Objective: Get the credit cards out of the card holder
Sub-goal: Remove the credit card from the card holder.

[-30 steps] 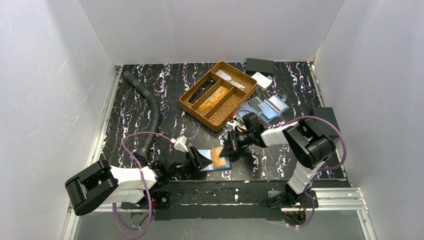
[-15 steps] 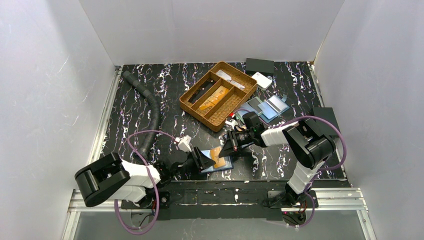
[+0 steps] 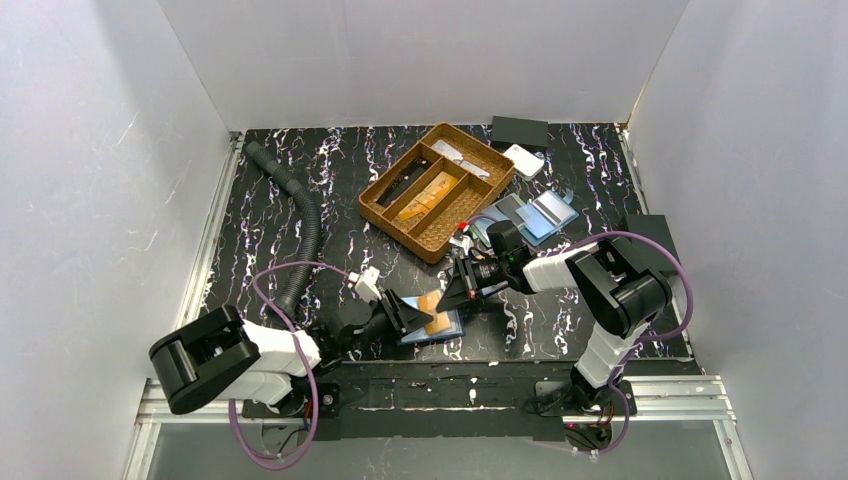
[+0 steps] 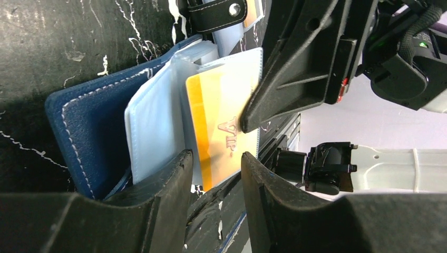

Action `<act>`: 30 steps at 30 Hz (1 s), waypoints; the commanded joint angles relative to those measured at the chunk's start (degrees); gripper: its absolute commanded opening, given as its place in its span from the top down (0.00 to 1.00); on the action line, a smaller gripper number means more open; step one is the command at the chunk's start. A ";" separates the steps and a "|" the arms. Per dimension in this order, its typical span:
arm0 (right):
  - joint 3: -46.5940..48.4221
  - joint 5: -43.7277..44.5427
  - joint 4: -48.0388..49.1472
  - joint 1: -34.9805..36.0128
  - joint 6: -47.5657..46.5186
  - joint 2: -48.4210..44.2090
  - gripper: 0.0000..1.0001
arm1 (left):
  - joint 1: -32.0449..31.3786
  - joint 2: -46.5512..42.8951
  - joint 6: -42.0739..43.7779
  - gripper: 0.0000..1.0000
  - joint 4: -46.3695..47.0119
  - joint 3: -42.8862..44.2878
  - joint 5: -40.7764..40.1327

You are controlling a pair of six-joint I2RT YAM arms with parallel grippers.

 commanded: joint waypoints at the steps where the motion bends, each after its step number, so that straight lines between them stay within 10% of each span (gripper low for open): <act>1: 0.99 -4.12 6.03 -0.14 2.65 -2.72 0.99 | 0.06 1.76 -2.50 0.62 1.06 -0.97 -2.38; 7: 0.56 -5.07 8.20 -0.06 4.61 -2.51 0.99 | 0.23 3.45 -3.14 0.64 4.48 -0.45 -2.03; 15: 0.88 -5.17 7.42 -0.06 4.08 -1.76 0.99 | 1.31 6.02 -4.43 1.00 13.28 -1.92 -0.97; 24: 5.59 -7.15 -8.14 -0.48 -12.97 3.75 0.64 | 2.16 5.48 -1.38 1.00 16.36 -5.82 -0.73; 30: 6.19 -9.55 -9.16 -0.67 -15.75 5.59 0.69 | 3.15 8.91 -0.08 1.00 19.68 -5.81 1.51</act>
